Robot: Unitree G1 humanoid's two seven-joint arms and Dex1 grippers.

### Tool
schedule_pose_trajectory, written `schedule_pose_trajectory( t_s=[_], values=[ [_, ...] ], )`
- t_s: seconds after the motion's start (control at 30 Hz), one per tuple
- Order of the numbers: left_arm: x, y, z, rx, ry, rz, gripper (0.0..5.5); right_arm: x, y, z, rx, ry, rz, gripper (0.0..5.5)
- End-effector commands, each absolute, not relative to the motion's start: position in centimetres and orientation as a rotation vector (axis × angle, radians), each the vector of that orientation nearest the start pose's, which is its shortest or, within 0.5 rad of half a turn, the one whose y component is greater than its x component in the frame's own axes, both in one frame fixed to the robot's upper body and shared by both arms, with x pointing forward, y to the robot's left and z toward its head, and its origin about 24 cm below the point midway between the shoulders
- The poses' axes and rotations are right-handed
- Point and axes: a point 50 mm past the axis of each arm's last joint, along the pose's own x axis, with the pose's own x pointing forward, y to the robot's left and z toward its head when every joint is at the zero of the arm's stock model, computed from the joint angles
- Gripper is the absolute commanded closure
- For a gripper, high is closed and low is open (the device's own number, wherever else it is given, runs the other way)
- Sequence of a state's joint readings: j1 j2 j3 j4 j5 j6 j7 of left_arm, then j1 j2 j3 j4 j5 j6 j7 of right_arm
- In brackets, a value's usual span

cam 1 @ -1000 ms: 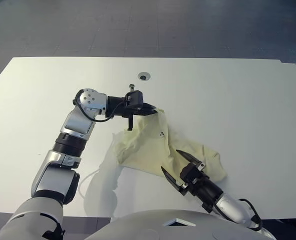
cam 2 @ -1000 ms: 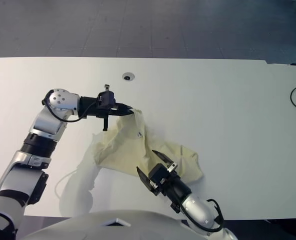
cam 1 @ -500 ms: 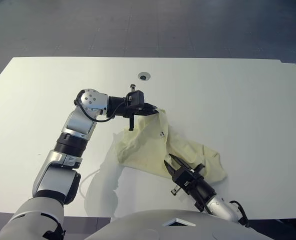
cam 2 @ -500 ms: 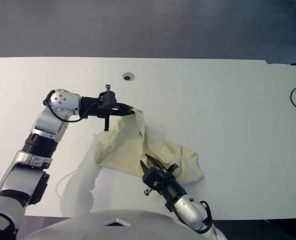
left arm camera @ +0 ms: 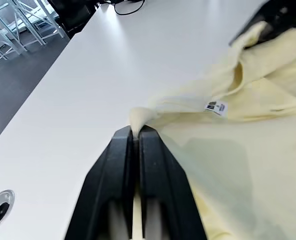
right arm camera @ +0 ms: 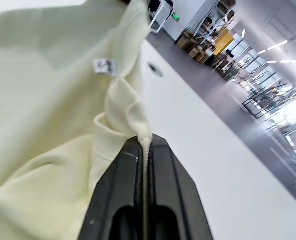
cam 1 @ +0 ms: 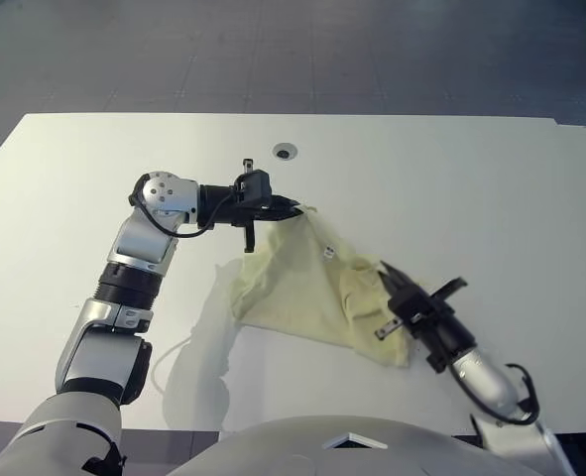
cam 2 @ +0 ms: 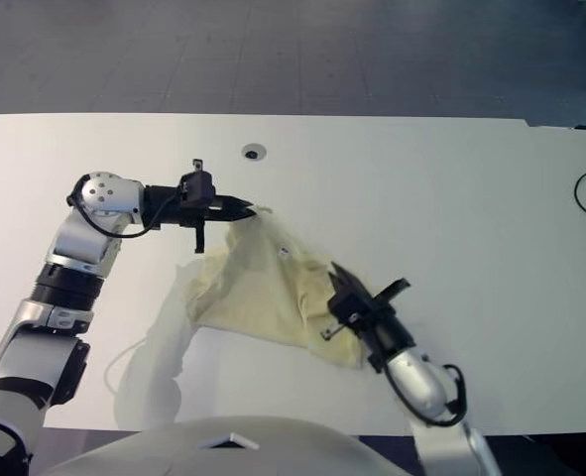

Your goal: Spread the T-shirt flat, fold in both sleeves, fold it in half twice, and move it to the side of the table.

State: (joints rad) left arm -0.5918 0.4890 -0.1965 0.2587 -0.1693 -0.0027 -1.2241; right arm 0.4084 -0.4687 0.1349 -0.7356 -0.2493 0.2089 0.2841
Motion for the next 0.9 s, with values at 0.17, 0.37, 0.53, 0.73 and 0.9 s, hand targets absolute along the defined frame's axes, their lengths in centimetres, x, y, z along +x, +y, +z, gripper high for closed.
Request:
schedule_pose_trajectory(
  t_s=[0.17,0.37,0.53,0.73,0.9],
  values=[
    [33.3,15.6,19.8,0.651,-0.261,-1.129,5.50,23.8,-20.2,16.4,-0.508,-0.158,0.392,5.46],
    [35.6,16.1,22.7,0.885,-0.300,-0.916,5.50,29.5,-22.1,20.1,-0.550,-0.233,0.447,5.46],
    [37.6,15.8,24.1,1.017,-0.287,-0.788,5.50,33.7,-22.2,22.9,-0.673,-0.336,0.455,5.46],
    [40.1,15.7,24.8,1.140,-0.241,-0.635,5.50,38.1,-21.1,25.1,-0.813,-0.406,0.421,5.46],
    [40.9,15.8,24.4,1.209,-0.232,-0.586,5.50,39.6,-21.2,26.1,-0.916,-0.431,0.339,5.46]
  ],
)
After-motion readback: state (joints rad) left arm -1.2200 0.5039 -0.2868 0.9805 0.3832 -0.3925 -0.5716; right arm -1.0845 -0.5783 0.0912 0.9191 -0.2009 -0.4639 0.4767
